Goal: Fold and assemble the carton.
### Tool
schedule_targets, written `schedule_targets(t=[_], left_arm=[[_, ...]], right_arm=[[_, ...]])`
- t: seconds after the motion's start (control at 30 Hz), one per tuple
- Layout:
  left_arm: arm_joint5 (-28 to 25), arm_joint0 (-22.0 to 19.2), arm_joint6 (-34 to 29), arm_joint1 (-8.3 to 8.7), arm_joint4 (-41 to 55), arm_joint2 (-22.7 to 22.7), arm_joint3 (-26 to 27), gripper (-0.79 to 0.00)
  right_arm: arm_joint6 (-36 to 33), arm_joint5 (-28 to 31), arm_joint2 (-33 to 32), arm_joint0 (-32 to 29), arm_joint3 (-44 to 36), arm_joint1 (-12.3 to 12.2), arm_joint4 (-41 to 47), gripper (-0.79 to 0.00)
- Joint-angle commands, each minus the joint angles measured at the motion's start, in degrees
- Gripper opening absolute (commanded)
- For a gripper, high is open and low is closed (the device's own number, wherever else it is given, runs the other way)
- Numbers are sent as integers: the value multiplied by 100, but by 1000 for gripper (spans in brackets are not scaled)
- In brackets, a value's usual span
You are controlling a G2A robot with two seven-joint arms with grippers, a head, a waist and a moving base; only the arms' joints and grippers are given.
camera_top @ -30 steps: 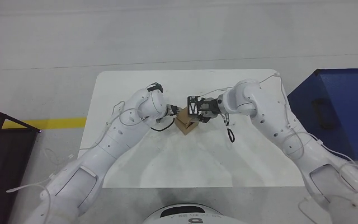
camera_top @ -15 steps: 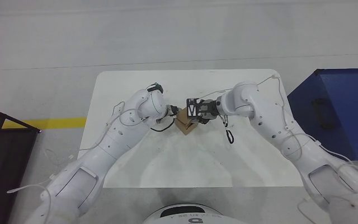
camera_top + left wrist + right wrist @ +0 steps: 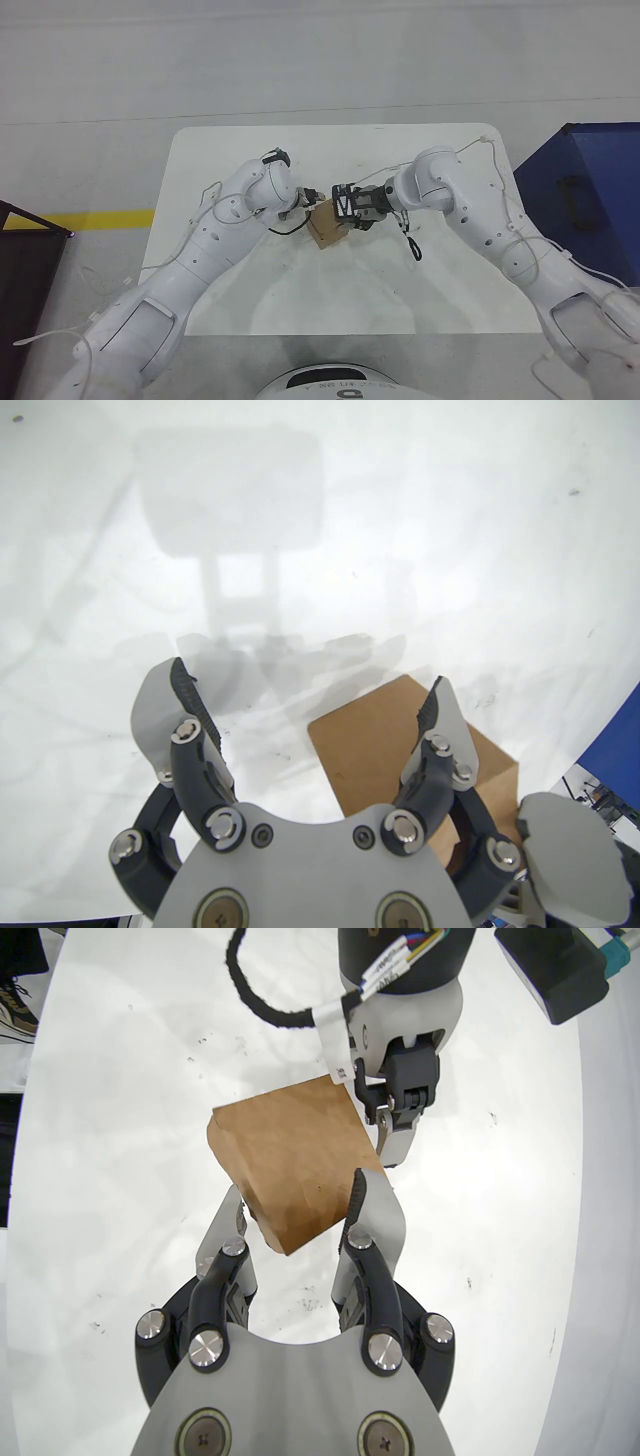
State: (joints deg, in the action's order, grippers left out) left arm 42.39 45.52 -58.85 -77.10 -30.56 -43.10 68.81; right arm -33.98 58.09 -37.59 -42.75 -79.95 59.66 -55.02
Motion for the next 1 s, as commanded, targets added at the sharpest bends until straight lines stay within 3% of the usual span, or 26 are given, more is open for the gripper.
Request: schedule_targets(t=[0.0, 0.17, 0.37, 0.67, 0.97], left_arm=[[-4, 1, -3, -2, -6, -5, -3, 0], [-15, -6, -31, -9, -36, 2, -17, 0], [-22, -13, -38, -21, -46, -2, -33, 0], [-32, -25, -55, -52, -60, 27, -70, 0], [-75, -15, -56, -59, -23, -34, -146, 0]], right_arm=[[14, -8, 90, 73, 29, -29, 99, -354], [81, -8, 303, 243, 111, -100, 244, -348], [291, -8, 416, 303, 3, -175, 169, -274], [860, -186, 223, 36, -396, -285, -547, -403], [980, -247, 227, -28, -434, -245, -906, -406]])
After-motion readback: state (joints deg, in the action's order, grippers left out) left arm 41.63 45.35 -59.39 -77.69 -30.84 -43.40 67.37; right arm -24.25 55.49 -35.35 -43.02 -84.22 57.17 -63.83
